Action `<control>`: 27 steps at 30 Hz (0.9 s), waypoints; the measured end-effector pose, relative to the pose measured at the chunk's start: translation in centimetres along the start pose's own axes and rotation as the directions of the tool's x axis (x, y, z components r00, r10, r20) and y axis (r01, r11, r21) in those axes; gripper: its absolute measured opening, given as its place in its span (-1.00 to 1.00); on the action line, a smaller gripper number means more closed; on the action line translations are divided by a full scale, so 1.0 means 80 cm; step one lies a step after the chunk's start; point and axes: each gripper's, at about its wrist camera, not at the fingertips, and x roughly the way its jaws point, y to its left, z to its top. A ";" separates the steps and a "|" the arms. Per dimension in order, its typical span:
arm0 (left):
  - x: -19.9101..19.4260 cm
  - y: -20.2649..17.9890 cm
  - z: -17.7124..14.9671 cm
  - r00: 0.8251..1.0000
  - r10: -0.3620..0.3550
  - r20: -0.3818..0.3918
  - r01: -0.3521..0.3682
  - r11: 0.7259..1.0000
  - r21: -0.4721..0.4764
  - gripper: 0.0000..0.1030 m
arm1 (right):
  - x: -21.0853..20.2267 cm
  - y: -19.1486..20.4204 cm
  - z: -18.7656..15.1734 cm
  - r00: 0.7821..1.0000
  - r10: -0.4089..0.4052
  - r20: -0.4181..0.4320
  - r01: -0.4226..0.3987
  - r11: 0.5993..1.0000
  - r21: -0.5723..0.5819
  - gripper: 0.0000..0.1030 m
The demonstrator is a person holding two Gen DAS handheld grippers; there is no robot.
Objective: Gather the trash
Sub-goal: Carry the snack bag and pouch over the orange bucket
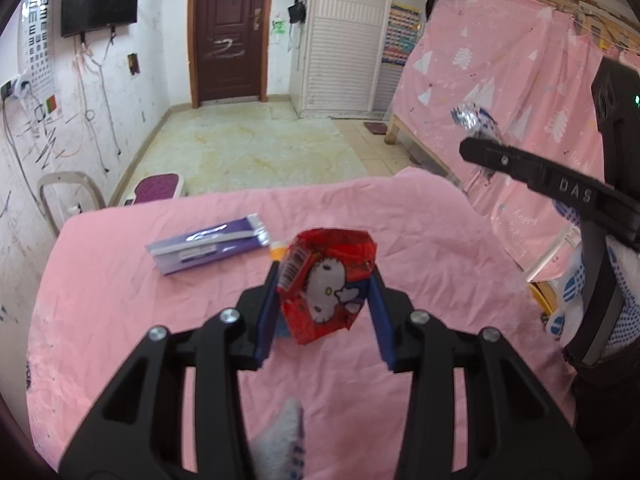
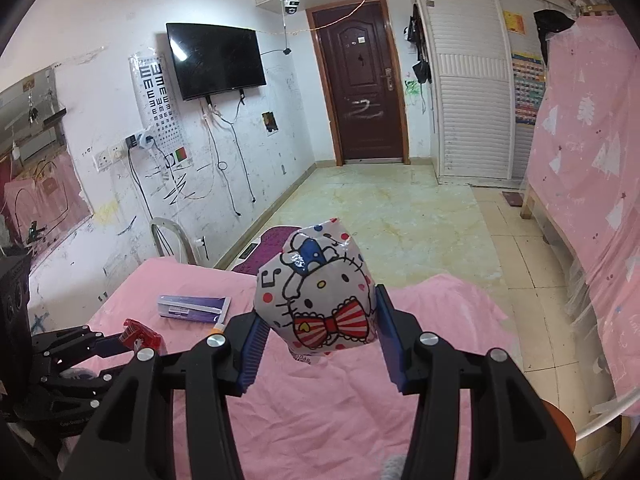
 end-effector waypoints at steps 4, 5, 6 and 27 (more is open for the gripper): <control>-0.004 -0.024 0.014 0.999 -0.051 0.016 0.051 0.999 0.014 -0.23 | -0.029 -0.033 -0.021 0.999 -0.046 0.013 0.045 0.998 0.044 -0.21; -0.005 -0.031 0.017 0.998 -0.065 0.021 0.064 0.998 0.018 -0.23 | -0.036 -0.041 -0.028 0.998 -0.060 0.015 0.059 0.997 0.051 -0.21; -0.007 -0.039 0.019 0.996 -0.079 0.028 0.078 0.997 0.022 -0.23 | -0.043 -0.050 -0.034 0.997 -0.075 0.015 0.074 0.995 0.061 -0.21; 0.029 -0.212 0.029 0.966 -0.255 -0.034 0.257 0.949 0.182 -0.23 | -0.152 -0.185 -0.143 0.976 -0.217 0.004 0.211 0.955 0.207 -0.21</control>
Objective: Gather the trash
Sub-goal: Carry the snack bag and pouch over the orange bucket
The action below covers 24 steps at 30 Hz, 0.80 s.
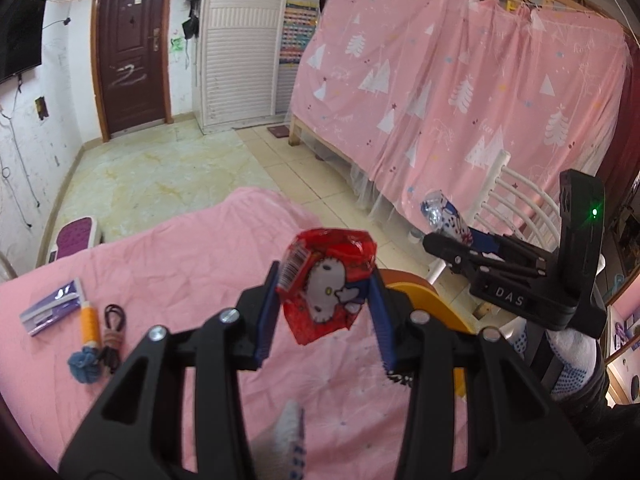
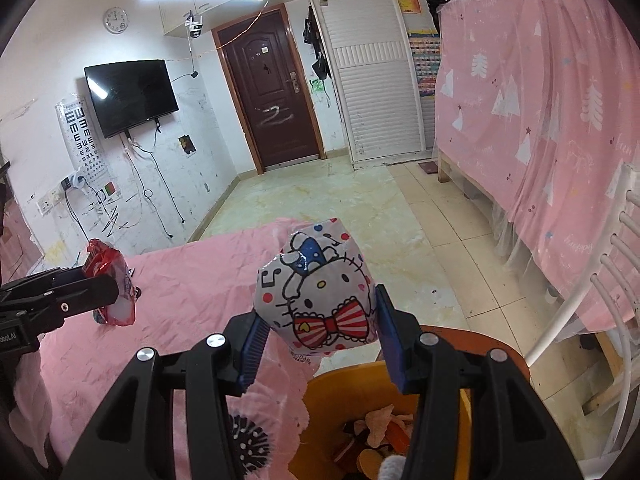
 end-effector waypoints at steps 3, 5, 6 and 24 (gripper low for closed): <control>0.013 -0.018 0.003 1.000 -0.017 -0.024 0.018 1.000 0.012 -0.23 | -0.003 -0.016 -0.011 1.000 -0.007 -0.009 0.007 1.000 0.008 -0.21; 0.022 -0.031 0.005 0.999 -0.034 -0.038 0.035 0.999 0.021 -0.23 | -0.005 -0.025 -0.020 1.000 -0.003 -0.022 0.004 1.000 0.018 -0.20; 0.027 -0.041 0.006 0.998 -0.042 -0.045 0.043 0.999 0.027 -0.23 | -0.005 -0.030 -0.024 1.000 0.001 -0.031 0.000 1.000 0.023 -0.20; 0.081 -0.117 0.003 0.985 -0.091 -0.143 0.108 0.988 0.112 0.16 | -0.003 -0.092 -0.052 0.998 0.019 -0.055 -0.010 0.987 0.158 0.22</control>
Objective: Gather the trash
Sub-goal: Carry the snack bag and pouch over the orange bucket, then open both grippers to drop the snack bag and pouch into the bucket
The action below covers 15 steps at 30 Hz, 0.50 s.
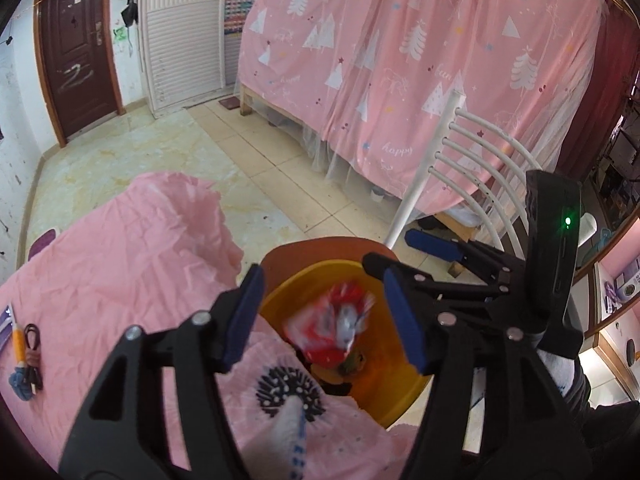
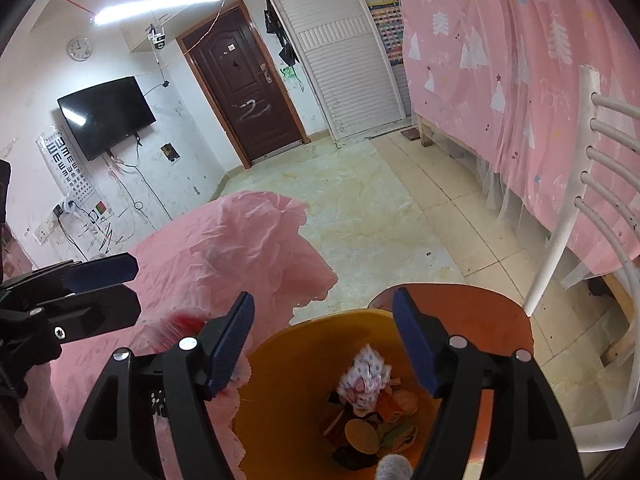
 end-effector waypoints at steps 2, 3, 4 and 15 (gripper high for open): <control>0.001 0.001 0.001 1.000 -0.001 -0.003 0.001 1.000 -0.001 0.18 | 0.000 -0.002 0.000 1.000 -0.003 -0.001 0.004 1.000 0.006 0.23; -0.001 0.003 0.001 1.000 -0.002 -0.002 0.002 1.000 -0.005 0.18 | 0.000 -0.002 0.001 1.000 -0.007 -0.002 0.007 1.000 0.006 0.23; -0.001 0.004 0.001 1.000 -0.002 0.000 0.002 1.000 -0.008 0.18 | 0.002 0.000 0.004 1.000 -0.009 -0.003 0.010 1.000 0.005 0.24; -0.033 0.031 -0.009 0.998 -0.023 0.054 0.026 0.998 -0.053 0.18 | -0.004 0.040 0.019 0.999 -0.034 0.003 0.034 0.999 -0.032 0.24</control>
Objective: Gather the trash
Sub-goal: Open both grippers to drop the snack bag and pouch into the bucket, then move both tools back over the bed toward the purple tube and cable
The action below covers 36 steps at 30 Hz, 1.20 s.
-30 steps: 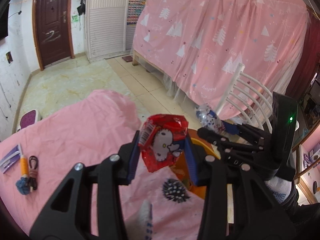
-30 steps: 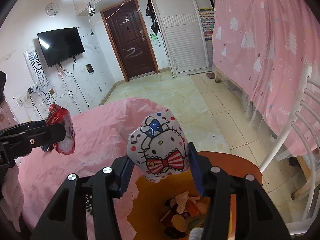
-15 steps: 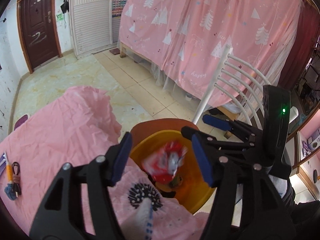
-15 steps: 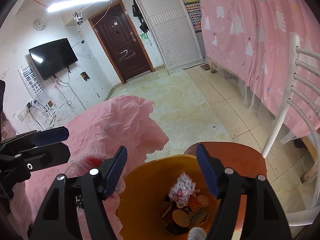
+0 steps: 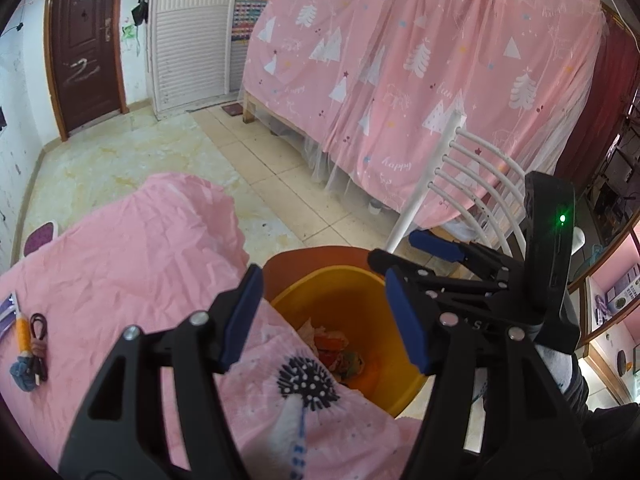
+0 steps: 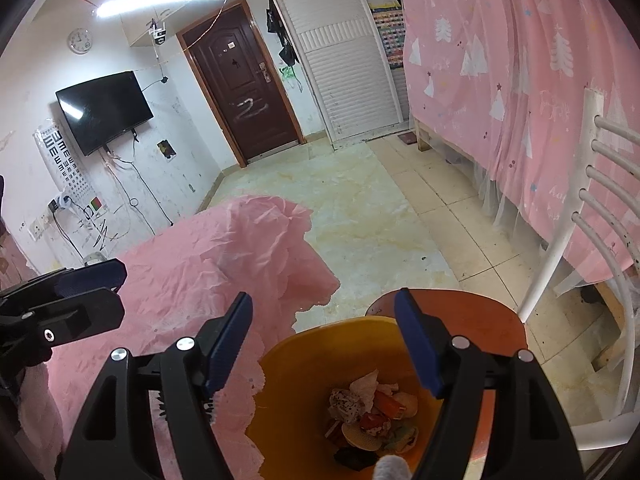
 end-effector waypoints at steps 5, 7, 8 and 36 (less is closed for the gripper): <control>-0.025 0.026 -0.005 0.999 -0.003 0.040 0.005 0.999 -0.042 0.30 | -0.005 0.040 0.017 1.000 0.001 0.017 0.000 0.999 -0.049 0.28; -0.038 0.041 -0.008 0.998 0.005 0.060 -0.001 0.998 -0.060 0.30 | -0.003 0.060 0.021 1.000 0.000 0.014 0.001 0.997 -0.072 0.30; -0.043 0.047 -0.010 0.998 0.007 0.067 -0.002 0.998 -0.067 0.30 | -0.002 0.070 0.023 1.000 -0.001 0.013 0.003 0.996 -0.085 0.30; -0.181 0.277 -0.073 0.958 0.247 0.147 -0.210 0.951 -0.228 0.62 | 0.112 0.357 0.016 0.984 0.103 -0.146 -0.144 0.941 -0.307 0.32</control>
